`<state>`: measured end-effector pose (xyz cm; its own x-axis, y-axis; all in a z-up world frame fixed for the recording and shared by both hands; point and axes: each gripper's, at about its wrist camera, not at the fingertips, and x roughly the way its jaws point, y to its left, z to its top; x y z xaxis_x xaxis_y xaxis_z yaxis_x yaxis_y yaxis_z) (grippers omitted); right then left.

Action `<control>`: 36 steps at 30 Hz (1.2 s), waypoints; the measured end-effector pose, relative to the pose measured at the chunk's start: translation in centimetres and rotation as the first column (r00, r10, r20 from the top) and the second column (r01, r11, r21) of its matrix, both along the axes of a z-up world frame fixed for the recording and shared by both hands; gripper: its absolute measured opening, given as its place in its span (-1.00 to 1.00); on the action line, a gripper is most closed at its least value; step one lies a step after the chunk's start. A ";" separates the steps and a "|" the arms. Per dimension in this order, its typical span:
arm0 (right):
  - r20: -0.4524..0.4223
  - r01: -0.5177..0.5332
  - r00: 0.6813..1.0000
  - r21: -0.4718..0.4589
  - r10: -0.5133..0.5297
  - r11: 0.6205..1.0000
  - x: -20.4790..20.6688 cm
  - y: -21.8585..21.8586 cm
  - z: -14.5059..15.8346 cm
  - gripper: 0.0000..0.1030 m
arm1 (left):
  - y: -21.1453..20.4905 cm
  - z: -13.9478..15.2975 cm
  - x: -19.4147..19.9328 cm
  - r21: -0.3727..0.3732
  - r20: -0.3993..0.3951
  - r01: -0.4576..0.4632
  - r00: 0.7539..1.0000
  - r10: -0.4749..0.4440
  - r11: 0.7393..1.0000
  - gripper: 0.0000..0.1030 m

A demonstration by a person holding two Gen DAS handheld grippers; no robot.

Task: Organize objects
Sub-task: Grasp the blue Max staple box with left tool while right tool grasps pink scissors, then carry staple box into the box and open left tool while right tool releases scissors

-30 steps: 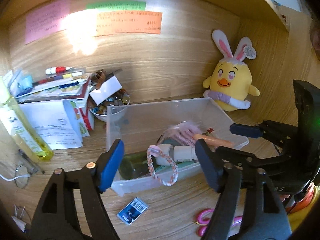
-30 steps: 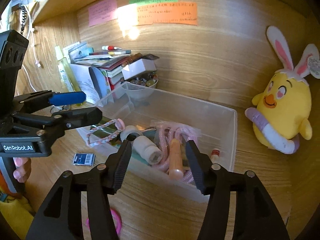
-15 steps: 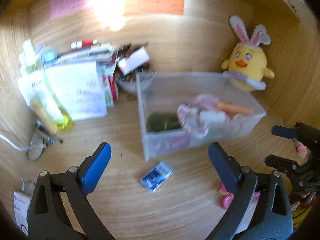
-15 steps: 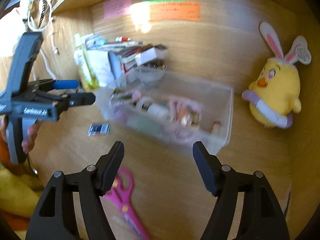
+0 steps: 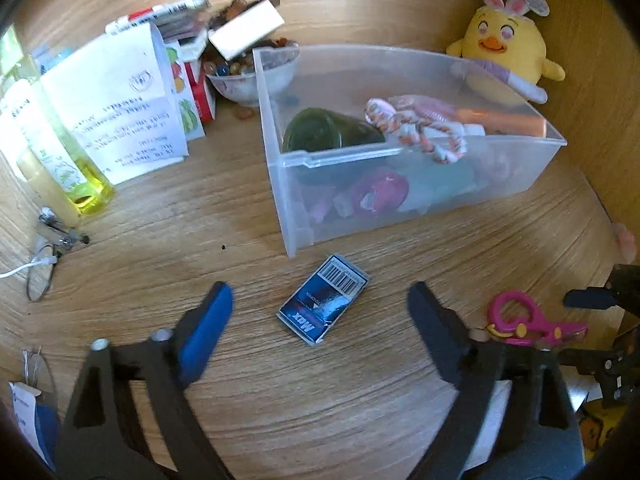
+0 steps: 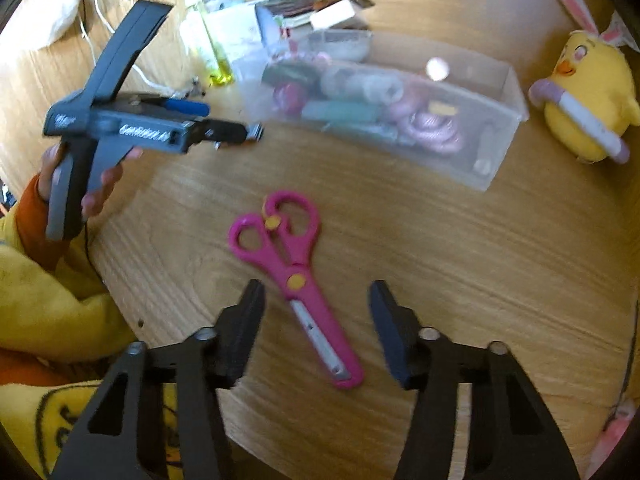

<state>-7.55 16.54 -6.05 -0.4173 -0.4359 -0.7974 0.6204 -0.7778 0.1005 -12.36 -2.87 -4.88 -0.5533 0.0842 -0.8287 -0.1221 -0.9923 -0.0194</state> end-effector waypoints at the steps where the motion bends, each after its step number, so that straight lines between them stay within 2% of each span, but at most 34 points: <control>1: 0.002 -0.009 1.000 -0.001 0.009 1.000 0.1 -0.1 0.0 -0.26 | -0.1 -0.2 -0.1 0.007 0.009 0.005 1.000 -0.005 1.000 0.49; 5: -0.020 -0.024 0.999 0.021 0.025 0.999 0.4 -0.7 -0.2 -0.46 | -0.2 -0.8 0.0 0.012 0.020 0.024 1.000 -0.024 1.000 0.22; 6: -0.032 -0.024 0.999 0.033 0.025 0.999 0.5 -0.8 -0.2 -0.54 | -0.2 -0.9 0.0 0.016 0.024 0.030 0.999 -0.030 0.999 0.10; 9: -0.036 -0.028 0.999 0.028 0.029 0.999 0.5 -1.0 -0.3 -0.65 | -0.3 -1.0 0.3 0.015 0.017 0.033 0.999 -0.033 0.999 -0.05; 13: -0.041 -0.003 0.999 0.027 0.004 1.000 0.1 -1.1 -0.3 -0.67 | -0.8 -0.9 0.8 0.041 0.015 0.023 1.000 -0.024 0.999 -0.40; 21: -0.050 0.029 0.998 0.007 -0.029 1.000 -0.5 -1.2 -0.2 -0.68 | -0.4 -0.5 2.2 0.051 -0.016 0.020 1.000 -0.019 0.999 -0.45; 30: -0.087 0.039 0.995 -0.071 -0.045 0.997 -0.6 -1.0 2.2 -0.68 | -0.6 3.5 4.5 0.080 -0.144 0.012 0.990 0.000 0.997 -0.46; 36: -0.141 0.044 0.988 -0.122 -0.061 0.992 -0.7 -0.7 4.7 -0.68 | 0.1 6.5 5.2 0.084 -0.243 0.011 0.970 0.009 0.996 -0.46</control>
<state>-8.23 15.86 -1.40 -0.5489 -0.4976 -0.6716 0.5935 -0.7978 0.1061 -7.18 -2.73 1.67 -0.7373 0.1484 -0.6591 -0.1344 -0.9883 -0.0723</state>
